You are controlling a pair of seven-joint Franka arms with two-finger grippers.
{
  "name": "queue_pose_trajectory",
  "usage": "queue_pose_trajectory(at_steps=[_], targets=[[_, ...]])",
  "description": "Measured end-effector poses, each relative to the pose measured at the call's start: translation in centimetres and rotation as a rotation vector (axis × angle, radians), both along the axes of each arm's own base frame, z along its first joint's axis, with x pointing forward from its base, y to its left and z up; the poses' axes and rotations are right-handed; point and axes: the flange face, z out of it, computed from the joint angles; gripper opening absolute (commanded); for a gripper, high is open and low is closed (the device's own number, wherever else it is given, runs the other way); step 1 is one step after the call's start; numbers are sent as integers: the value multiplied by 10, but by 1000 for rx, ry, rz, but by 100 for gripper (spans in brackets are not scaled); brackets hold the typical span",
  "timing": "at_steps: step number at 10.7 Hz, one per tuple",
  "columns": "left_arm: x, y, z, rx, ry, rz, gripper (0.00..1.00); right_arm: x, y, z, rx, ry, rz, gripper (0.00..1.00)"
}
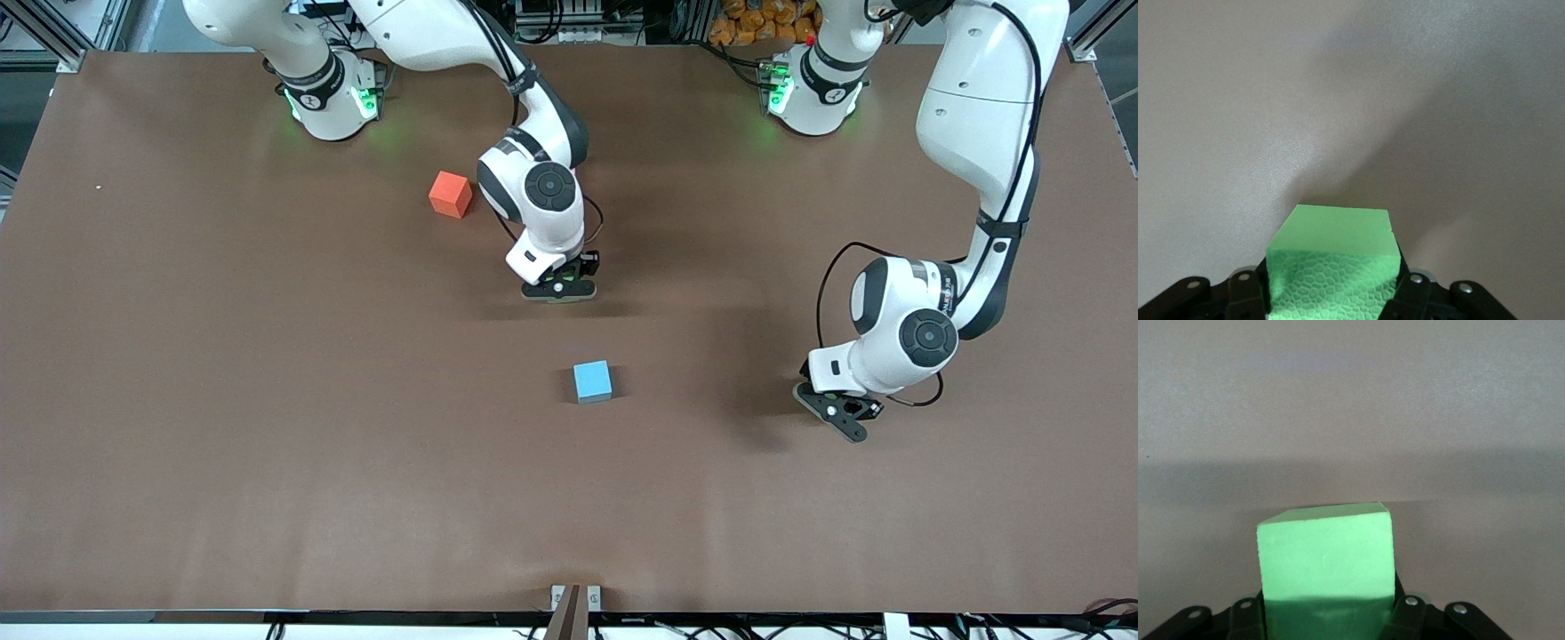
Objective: Arrange blocks into number 1
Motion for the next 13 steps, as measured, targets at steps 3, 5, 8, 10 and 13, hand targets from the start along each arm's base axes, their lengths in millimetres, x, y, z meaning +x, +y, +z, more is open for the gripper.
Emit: queue_pose_trajectory(at_steps=[3,5,8,10,13], targets=[[1,-11,4,-3,-9,-16,0,1,2,13,15,-10,-21,100],[3,-32,21,-15,-35,-32,0,9,-3,42,24,-17,-20,100],[-4,-85,52,-53,-41,69,0,70,-75,92,-13,-23,-3,100],[-9,-113,64,-65,-35,134,0,119,-152,98,-50,4,20,100],[-12,-129,66,-73,-34,165,0,181,-297,106,-39,58,77,100]])
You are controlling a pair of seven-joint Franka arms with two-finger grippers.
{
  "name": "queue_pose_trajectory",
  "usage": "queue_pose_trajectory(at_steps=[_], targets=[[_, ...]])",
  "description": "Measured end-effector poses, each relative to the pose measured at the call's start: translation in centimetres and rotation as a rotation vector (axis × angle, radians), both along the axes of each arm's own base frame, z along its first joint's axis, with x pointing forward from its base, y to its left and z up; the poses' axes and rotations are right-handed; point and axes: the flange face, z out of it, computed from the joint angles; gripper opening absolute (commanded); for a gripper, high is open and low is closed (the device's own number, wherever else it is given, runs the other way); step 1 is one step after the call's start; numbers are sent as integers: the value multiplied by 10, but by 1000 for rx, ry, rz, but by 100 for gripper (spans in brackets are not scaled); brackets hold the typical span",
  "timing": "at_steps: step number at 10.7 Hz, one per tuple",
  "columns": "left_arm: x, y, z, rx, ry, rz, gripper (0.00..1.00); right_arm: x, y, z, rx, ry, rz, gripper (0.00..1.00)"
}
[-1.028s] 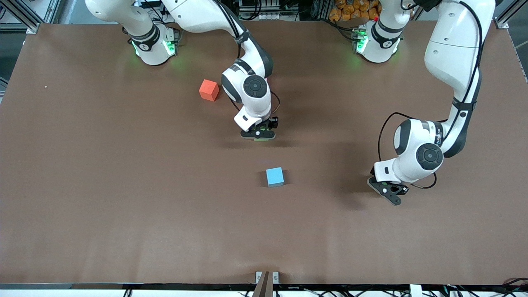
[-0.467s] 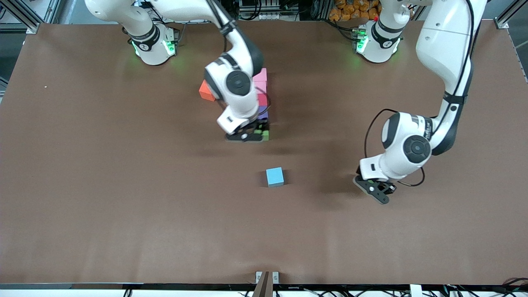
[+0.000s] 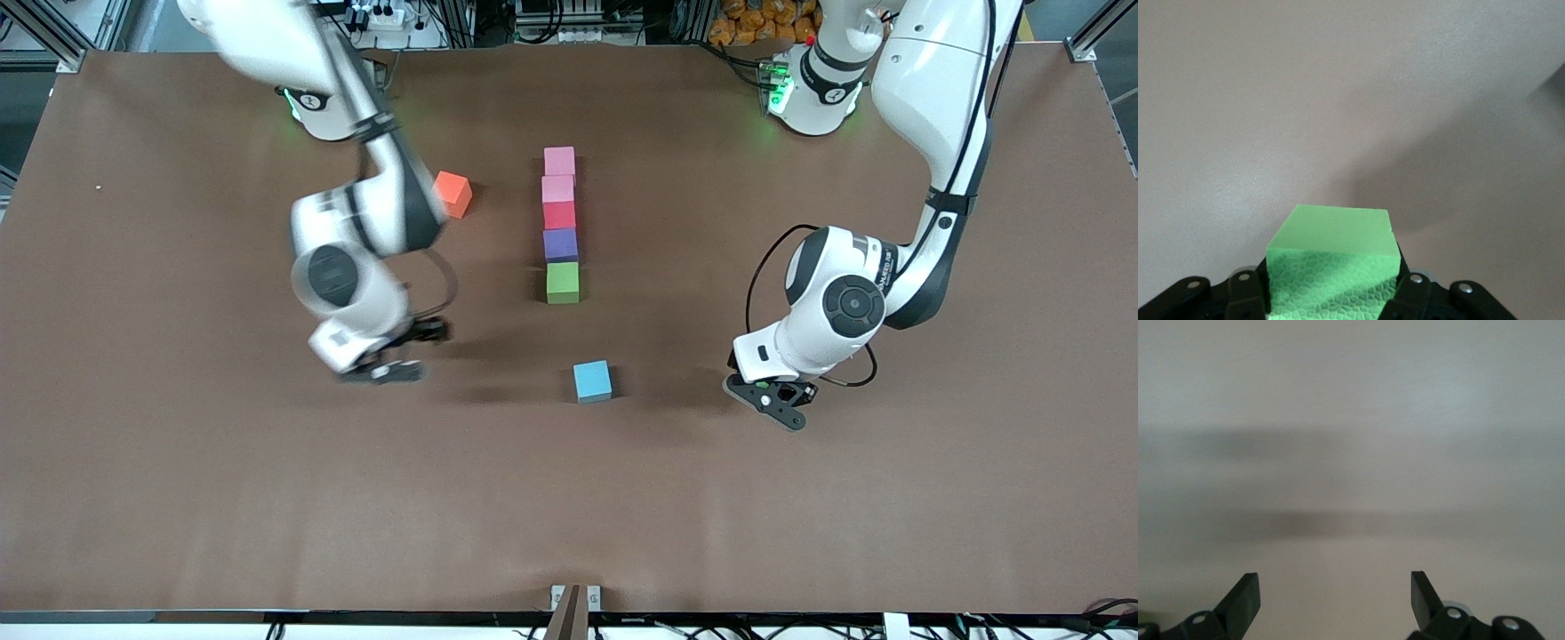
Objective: Arrange blocks into number 1
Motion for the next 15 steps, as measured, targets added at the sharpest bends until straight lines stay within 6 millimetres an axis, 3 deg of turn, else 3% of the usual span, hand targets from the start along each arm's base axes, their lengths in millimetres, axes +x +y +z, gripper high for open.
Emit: queue_pose_trajectory(at_steps=[1,2,3,6,8,10,11,13,15], targets=[[0,1,0,1,2,2,0,12,-45,6,15,9,17,100],[0,3,-1,3,6,4,45,18,-79,11,27,12,30,100],[1,4,-2,4,8,6,99,21,-100,15,35,13,40,100],[6,13,3,7,7,21,100,25,-133,26,55,4,84,100],[17,20,39,29,52,34,100,25,-171,34,75,14,126,100],[23,31,118,51,75,53,100,21,-208,44,98,27,153,100],[19,43,165,59,69,69,100,19,-213,50,105,29,157,100],[2,74,245,66,32,133,100,13,-209,55,113,29,169,100],[-17,111,302,65,-4,198,100,-4,-194,66,97,25,216,100]])
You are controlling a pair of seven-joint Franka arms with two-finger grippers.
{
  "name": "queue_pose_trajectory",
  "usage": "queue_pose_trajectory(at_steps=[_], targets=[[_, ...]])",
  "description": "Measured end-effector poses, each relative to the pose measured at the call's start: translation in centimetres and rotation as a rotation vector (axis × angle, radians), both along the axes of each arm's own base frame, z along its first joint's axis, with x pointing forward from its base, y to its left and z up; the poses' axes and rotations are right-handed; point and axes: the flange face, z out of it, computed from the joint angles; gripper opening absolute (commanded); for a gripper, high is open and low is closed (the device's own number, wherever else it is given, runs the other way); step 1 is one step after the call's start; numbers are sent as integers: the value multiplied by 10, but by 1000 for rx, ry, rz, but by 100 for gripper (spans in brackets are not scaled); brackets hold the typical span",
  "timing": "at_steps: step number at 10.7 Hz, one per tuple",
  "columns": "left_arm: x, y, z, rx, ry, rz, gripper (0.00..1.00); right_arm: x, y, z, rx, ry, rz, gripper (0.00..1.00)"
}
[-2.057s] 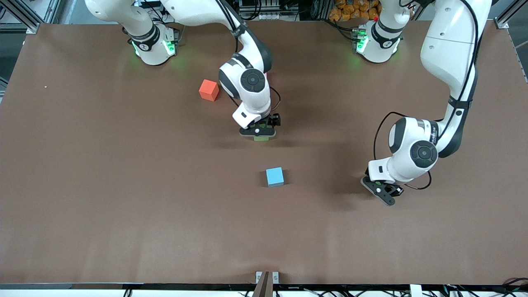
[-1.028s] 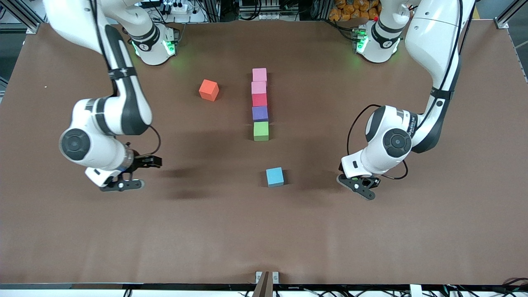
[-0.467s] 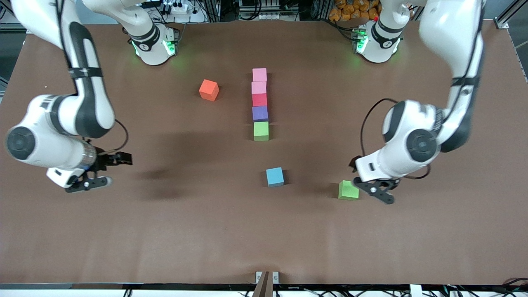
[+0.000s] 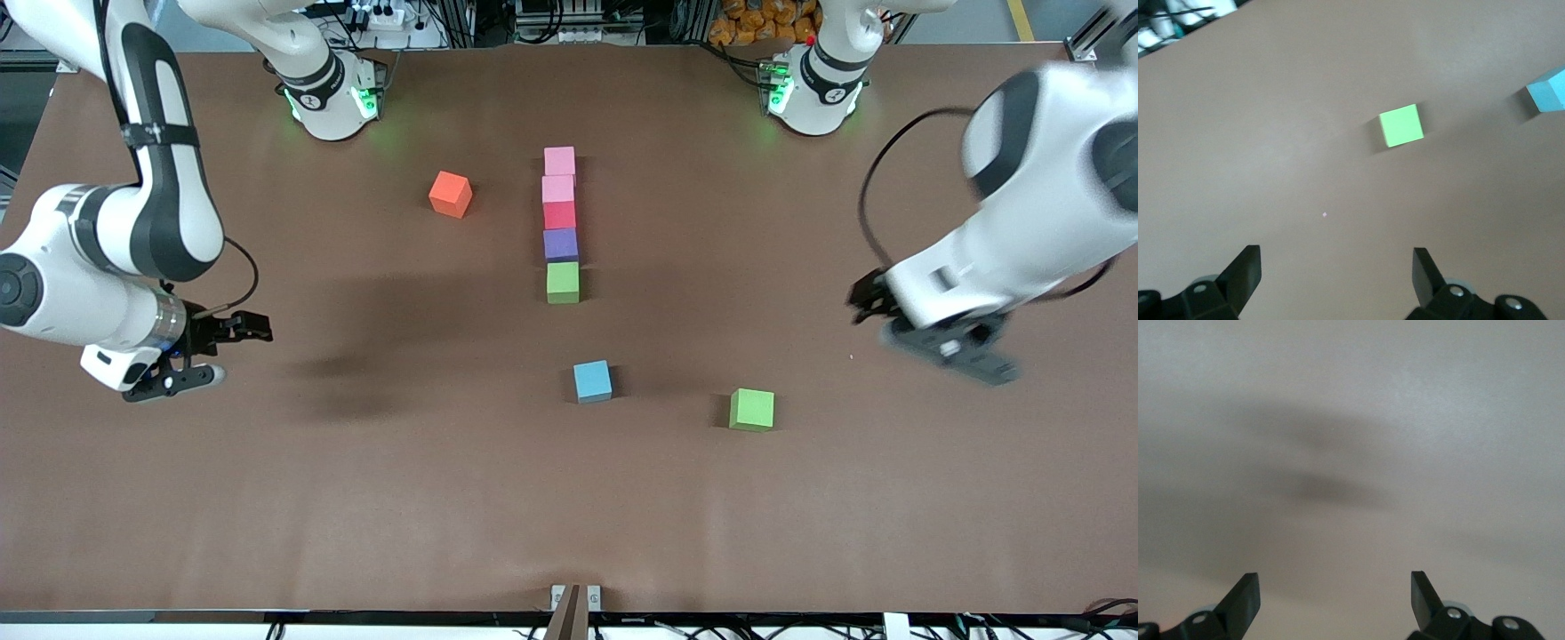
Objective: Arrange blocks into number 1
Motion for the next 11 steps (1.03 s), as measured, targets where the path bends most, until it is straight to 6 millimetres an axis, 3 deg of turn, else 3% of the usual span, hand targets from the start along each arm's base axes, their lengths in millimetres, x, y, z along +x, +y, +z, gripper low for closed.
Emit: queue_pose_trajectory(at_steps=[2,3,5,7,8,11], targets=[[-18,31,36,-1,-13,73,100,-17,18,33,-1,-35,45,100],[-27,42,47,-3,-8,135,100,-24,17,56,14,-55,47,100],[-40,53,62,-10,-4,242,100,-35,-7,98,24,-88,17,100],[-45,54,70,-15,-14,275,100,-38,-37,144,3,-96,-16,100],[-46,57,69,-14,-6,285,100,-38,-43,169,-26,-97,-34,100],[-51,64,67,-8,30,430,100,-48,-35,251,-66,-105,-113,100]])
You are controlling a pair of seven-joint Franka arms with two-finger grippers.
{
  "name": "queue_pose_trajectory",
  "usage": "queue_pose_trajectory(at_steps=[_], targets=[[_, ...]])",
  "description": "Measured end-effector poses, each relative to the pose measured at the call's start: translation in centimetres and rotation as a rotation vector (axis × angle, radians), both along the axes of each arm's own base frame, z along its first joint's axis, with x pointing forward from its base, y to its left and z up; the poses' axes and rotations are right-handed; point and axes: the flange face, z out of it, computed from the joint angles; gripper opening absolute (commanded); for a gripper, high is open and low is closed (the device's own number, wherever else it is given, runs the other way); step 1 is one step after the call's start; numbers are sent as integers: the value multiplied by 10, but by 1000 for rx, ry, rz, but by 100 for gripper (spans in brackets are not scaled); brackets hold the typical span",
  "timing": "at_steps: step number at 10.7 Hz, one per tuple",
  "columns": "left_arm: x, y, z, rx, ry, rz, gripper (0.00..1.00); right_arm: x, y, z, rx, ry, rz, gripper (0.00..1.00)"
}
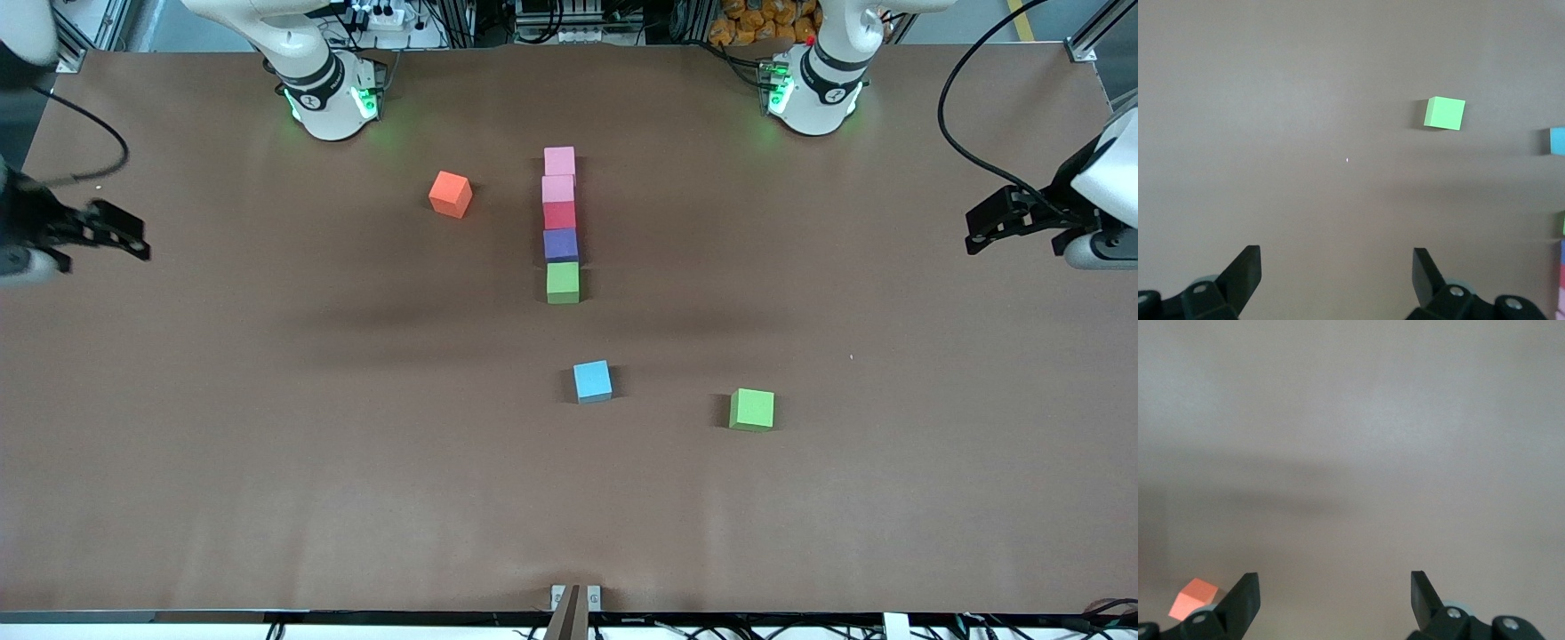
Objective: Arrange blocks into number 1
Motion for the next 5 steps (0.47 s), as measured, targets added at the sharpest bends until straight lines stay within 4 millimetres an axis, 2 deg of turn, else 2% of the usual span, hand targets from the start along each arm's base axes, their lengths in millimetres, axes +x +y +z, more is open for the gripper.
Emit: queue_pose_trajectory(at_steps=[1,2,5], targets=[[-2,0,0,0,8,25,100,-5,-1,18,0,-2,-5,100],[-3,0,1,0,8,36,100,-6,-2,28,0,-11,-4,100],[-9,3,12,-4,-7,44,100,-6,-3,38,-1,-38,3,100]])
